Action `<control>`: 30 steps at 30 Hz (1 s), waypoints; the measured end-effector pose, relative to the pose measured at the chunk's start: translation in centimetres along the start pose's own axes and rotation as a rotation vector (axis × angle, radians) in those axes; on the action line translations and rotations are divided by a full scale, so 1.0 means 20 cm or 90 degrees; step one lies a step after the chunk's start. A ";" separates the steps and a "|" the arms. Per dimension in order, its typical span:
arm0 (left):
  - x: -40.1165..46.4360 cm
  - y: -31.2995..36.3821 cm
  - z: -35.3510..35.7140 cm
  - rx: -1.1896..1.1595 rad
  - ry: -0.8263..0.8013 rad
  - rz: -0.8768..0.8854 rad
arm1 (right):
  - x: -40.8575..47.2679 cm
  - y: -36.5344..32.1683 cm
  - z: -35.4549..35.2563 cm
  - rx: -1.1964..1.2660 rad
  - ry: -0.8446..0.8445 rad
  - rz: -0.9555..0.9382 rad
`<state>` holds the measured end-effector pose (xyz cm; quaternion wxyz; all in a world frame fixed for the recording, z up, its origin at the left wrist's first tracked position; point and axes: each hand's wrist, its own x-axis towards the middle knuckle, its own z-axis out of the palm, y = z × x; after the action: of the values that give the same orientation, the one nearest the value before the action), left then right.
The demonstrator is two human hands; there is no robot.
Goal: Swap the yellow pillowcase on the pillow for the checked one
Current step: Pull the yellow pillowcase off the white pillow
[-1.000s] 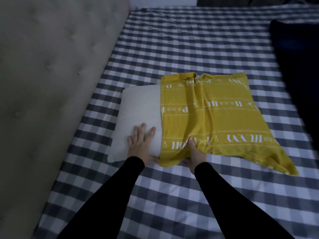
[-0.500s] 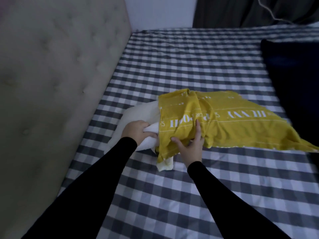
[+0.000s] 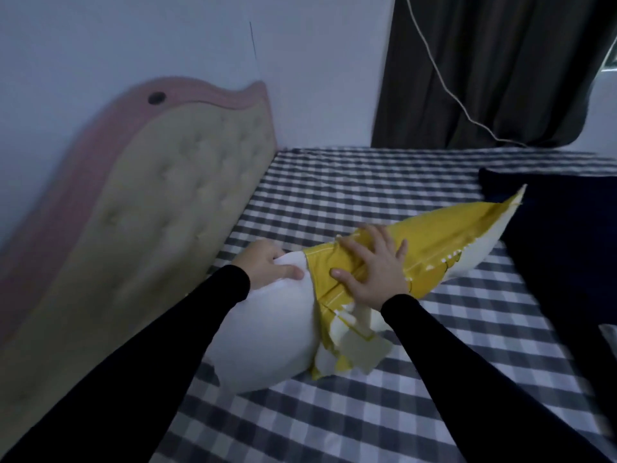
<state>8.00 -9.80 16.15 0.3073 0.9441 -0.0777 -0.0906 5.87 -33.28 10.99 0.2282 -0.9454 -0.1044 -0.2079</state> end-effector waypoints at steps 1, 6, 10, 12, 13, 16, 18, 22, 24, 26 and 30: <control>-0.03 -0.05 -0.02 0.036 -0.011 -0.034 | 0.01 -0.02 0.00 -0.018 -0.112 -0.016; -0.24 -0.27 0.07 0.106 0.032 -0.137 | -0.01 -0.05 0.13 -0.067 -0.346 -0.031; -0.36 -0.22 0.25 0.194 0.162 -0.058 | -0.08 0.03 0.19 0.006 -0.272 0.028; -0.38 -0.18 0.30 0.193 0.128 0.012 | -0.10 0.07 0.20 0.035 -0.222 0.038; -0.39 -0.16 0.31 0.236 0.074 0.048 | -0.10 0.08 0.21 0.052 -0.202 0.043; -0.38 -0.17 0.29 0.265 -0.025 0.072 | -0.10 0.07 0.22 0.084 -0.168 0.052; -0.34 -0.21 0.24 0.214 -0.043 0.054 | -0.09 0.06 0.22 0.086 -0.154 0.049; -0.26 -0.26 0.16 0.277 0.026 0.005 | -0.10 0.00 0.22 0.108 0.003 -0.083; -0.25 -0.27 0.17 0.314 0.112 0.007 | -0.10 -0.05 0.23 0.090 -0.096 -0.171; -0.25 -0.27 0.20 0.334 0.165 0.013 | -0.11 -0.09 0.26 0.030 -0.242 -0.185; -0.27 -0.31 0.27 0.354 0.221 0.041 | -0.07 -0.05 0.33 -0.036 -0.259 -0.143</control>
<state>2.05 -6.80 8.81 0.0492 0.9902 -0.0760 0.1065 6.54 -29.44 5.40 0.1512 -0.9563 -0.2472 -0.0399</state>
